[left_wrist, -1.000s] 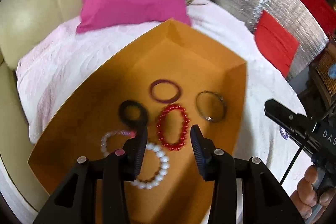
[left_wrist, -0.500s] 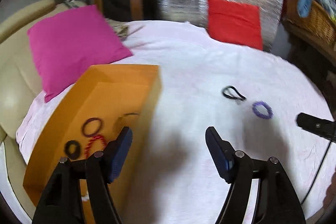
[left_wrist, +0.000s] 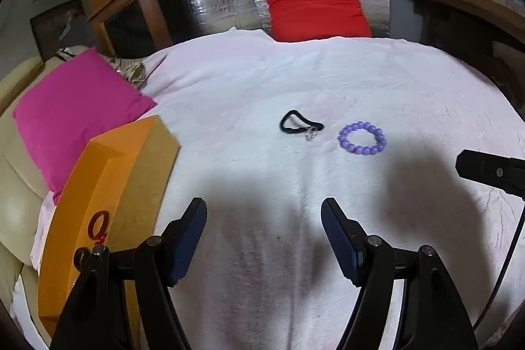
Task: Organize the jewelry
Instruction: 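Move both tools back above the purple bracelet and black hair tie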
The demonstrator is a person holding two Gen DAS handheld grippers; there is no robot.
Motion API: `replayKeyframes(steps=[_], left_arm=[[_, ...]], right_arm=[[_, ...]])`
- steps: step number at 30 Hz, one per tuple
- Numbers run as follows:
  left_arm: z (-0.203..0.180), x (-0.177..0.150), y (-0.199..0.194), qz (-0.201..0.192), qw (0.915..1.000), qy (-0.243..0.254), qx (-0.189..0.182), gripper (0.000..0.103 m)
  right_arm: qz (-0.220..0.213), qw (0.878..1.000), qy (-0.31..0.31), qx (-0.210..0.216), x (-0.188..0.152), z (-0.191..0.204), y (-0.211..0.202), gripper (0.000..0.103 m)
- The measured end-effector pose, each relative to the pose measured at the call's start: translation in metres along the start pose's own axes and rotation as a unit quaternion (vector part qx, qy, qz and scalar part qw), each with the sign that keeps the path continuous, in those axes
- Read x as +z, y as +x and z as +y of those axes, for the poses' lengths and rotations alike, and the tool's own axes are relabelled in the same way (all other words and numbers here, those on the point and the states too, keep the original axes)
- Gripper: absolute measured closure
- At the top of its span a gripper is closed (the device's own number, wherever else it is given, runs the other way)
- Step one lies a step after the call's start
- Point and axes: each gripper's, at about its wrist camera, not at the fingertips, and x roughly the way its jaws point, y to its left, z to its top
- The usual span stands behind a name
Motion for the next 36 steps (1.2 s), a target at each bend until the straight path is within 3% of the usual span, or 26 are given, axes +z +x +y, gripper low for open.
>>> replayKeyframes(steps=[21,30,36], left_arm=[[-0.017,0.009,0.016,0.011,0.9999,0.008,-0.006,0.030],[-0.008,0.005,0.028,0.044,0.9990,-0.004,-0.004,0.030],[0.000,0.004,0.026,0.042,0.9991,-0.009,-0.001,0.030]], right_arm=[[0.011,1.000,0.009,-0.006,0.002,-0.010,0.018,0.052],[0.026,0.999,0.017,-0.020,0.000,-0.013,0.026,0.052],[0.032,0.999,0.023,-0.026,-0.002,-0.013,0.031,0.052]])
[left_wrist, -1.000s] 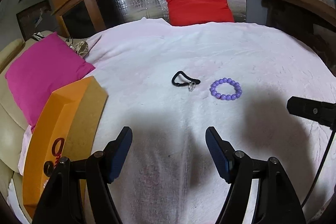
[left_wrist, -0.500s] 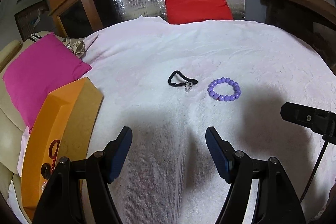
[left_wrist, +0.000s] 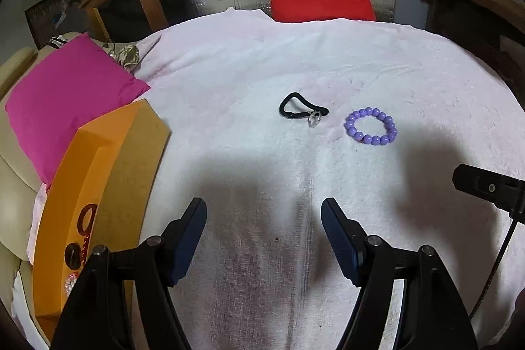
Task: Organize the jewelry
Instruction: 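Move both tools back above the purple bracelet and black hair tie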
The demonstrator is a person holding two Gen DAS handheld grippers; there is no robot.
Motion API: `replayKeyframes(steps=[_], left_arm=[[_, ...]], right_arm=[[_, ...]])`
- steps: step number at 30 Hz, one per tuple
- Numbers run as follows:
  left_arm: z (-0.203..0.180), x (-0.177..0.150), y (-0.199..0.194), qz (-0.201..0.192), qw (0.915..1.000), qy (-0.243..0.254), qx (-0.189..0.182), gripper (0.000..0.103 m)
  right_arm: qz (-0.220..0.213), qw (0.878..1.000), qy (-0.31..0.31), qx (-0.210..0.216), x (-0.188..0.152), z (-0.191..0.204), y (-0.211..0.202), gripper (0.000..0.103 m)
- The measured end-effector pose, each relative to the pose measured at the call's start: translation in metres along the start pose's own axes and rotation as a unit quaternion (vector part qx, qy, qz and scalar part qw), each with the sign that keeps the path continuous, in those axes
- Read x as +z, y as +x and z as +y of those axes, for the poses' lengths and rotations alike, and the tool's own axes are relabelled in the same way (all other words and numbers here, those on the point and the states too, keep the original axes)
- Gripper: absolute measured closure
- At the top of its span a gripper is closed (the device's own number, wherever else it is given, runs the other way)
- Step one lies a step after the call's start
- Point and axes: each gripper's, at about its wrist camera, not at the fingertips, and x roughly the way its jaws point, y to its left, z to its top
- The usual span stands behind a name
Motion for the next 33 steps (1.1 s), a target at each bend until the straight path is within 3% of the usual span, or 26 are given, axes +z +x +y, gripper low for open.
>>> replayKeyframes(steps=[33], left_arm=[[0.018,0.004,0.001,-0.009,0.9999,-0.002,0.006,0.030]], right_arm=[[0.001,1.000,-0.002,0.012,0.005,0.018,0.020,0.052]])
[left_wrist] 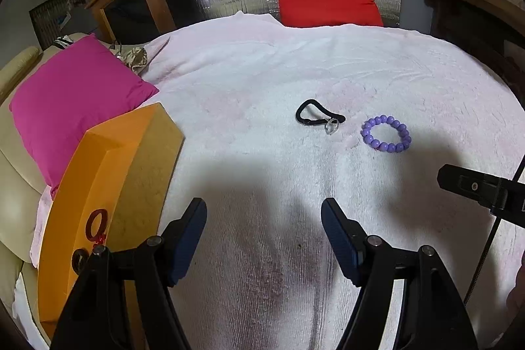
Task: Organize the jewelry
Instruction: 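Move both tools back above the purple bracelet and black hair tie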
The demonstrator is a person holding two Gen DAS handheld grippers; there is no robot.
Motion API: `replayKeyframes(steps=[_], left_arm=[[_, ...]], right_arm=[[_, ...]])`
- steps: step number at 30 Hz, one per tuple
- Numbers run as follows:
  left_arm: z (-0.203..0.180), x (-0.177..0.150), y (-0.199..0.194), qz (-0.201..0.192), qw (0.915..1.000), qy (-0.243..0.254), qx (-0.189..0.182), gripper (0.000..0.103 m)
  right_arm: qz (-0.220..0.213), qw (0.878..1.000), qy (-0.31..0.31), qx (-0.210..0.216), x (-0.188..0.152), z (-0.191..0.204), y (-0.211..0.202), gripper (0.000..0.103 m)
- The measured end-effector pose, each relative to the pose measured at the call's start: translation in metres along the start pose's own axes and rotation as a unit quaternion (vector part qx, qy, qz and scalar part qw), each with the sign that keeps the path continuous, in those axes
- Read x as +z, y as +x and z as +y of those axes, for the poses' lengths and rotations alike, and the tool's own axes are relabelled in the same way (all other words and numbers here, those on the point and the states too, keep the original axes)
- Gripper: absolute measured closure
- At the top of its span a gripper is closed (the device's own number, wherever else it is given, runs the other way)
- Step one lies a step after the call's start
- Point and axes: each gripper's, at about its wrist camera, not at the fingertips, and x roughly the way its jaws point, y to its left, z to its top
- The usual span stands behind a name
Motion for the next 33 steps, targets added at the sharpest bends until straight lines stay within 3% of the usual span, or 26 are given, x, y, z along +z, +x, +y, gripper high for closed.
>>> replayKeyframes(steps=[33], left_arm=[[0.002,0.007,0.014,0.011,0.9999,-0.008,-0.006,0.030]], right_arm=[[-0.009,1.000,0.017,0.005,0.011,-0.009,0.012,0.052]])
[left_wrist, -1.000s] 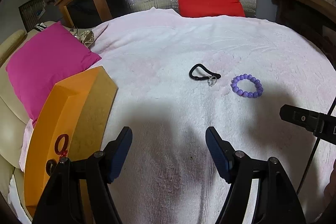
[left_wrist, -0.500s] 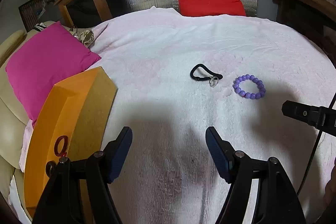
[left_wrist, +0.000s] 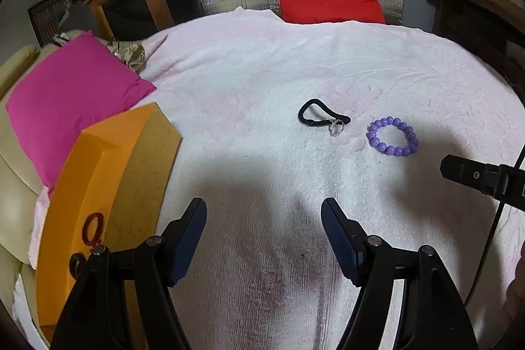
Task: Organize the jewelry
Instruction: 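Move both tools back above the purple bracelet and black hair tie, then grasp the purple bead bracelet with the right tool while the left tool grasps the black hair tie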
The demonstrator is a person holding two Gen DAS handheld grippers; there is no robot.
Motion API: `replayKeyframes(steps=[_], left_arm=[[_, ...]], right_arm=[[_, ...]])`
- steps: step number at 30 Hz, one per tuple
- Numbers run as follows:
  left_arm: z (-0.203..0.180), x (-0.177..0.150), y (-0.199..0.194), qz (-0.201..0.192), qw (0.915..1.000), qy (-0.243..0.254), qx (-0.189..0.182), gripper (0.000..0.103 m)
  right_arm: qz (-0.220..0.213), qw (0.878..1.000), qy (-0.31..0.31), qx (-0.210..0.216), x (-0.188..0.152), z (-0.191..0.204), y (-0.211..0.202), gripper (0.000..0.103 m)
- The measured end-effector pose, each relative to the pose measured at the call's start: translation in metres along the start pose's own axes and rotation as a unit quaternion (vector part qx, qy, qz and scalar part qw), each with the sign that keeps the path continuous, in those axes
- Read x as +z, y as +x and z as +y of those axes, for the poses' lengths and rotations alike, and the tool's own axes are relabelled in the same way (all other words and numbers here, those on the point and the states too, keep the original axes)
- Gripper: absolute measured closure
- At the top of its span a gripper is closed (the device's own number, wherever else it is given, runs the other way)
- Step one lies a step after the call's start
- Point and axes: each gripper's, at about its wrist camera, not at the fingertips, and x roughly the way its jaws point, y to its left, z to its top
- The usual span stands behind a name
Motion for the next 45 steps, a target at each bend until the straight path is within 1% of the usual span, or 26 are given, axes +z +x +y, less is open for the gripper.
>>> replayKeyframes(steps=[4,7,11,15,16,17,20,24,25,27,29,30,32,33,34,39,41,42,43,45], left_arm=[[0.018,0.007,0.010,0.012,0.9986,-0.048,-0.019,0.030],[0.028,0.013,0.017,0.007,0.9971,-0.074,-0.016,0.030],[0.030,0.019,0.025,-0.006,0.9971,-0.076,-0.009,0.030],[0.028,0.026,0.032,-0.012,0.9973,-0.072,-0.012,0.030],[0.030,0.030,0.034,-0.012,0.9968,-0.076,-0.020,0.030],[0.031,0.034,0.036,-0.010,0.9954,-0.088,-0.036,0.030],[0.039,0.046,0.041,-0.007,0.9875,-0.128,-0.091,0.030],[0.035,0.060,0.053,-0.008,0.9859,-0.137,-0.096,0.030],[0.034,0.063,0.059,-0.005,0.9851,-0.140,-0.100,0.030],[0.030,0.067,0.069,0.004,0.9832,-0.145,-0.110,0.030],[0.025,0.072,0.079,0.012,0.9821,-0.144,-0.121,0.030],[0.024,0.074,0.080,0.013,0.9818,-0.143,-0.125,0.032],[0.018,0.077,0.085,0.020,0.9796,-0.141,-0.142,0.041],[0.014,0.079,0.086,0.022,0.9784,-0.140,-0.150,0.047],[0.010,0.080,0.088,0.025,0.9780,-0.137,-0.156,0.051],[-0.014,0.081,0.095,0.041,0.9812,-0.104,-0.157,0.051],[-0.018,0.080,0.099,0.045,0.9801,-0.103,-0.163,0.062],[-0.019,0.080,0.100,0.047,0.9800,-0.101,-0.165,0.074],[-0.021,0.079,0.102,0.051,0.9801,-0.097,-0.165,0.083],[-0.025,0.078,0.104,0.055,0.9803,-0.091,-0.166,0.092]], right_arm=[[-0.012,1.000,-0.011,0.003,0.003,0.001,0.003,0.052],[-0.018,1.000,-0.011,0.005,0.006,0.001,0.009,0.052],[-0.019,1.000,-0.008,0.002,0.011,0.001,0.018,0.052],[-0.022,1.000,-0.006,0.003,0.017,0.004,0.026,0.053],[-0.024,1.000,-0.008,0.002,0.019,0.005,0.028,0.054],[-0.026,1.000,-0.010,0.000,0.022,0.006,0.032,0.055],[-0.025,1.000,-0.015,-0.008,0.028,0.008,0.041,0.058],[-0.030,0.999,-0.031,-0.020,0.032,0.012,0.048,0.059],[-0.031,0.999,-0.036,-0.022,0.032,0.013,0.050,0.061],[-0.034,0.998,-0.053,-0.031,0.032,0.017,0.053,0.067],[-0.035,0.996,-0.071,-0.041,0.032,0.019,0.056,0.078],[-0.036,0.995,-0.077,-0.044,0.032,0.019,0.056,0.081],[-0.038,0.994,-0.092,-0.053,0.032,0.019,0.057,0.091],[-0.037,0.993,-0.095,-0.054,0.031,0.018,0.056,0.092],[-0.037,0.993,-0.096,-0.052,0.032,0.017,0.056,0.092],[-0.040,0.993,-0.100,-0.049,0.030,0.014,0.051,0.093],[-0.041,0.992,-0.103,-0.052,0.029,0.012,0.048,0.093],[-0.041,0.992,-0.104,-0.053,0.029,0.012,0.046,0.093],[-0.042,0.992,-0.104,-0.055,0.029,0.011,0.045,0.093],[-0.042,0.992,-0.105,-0.060,0.028,0.007,0.041,0.093]])
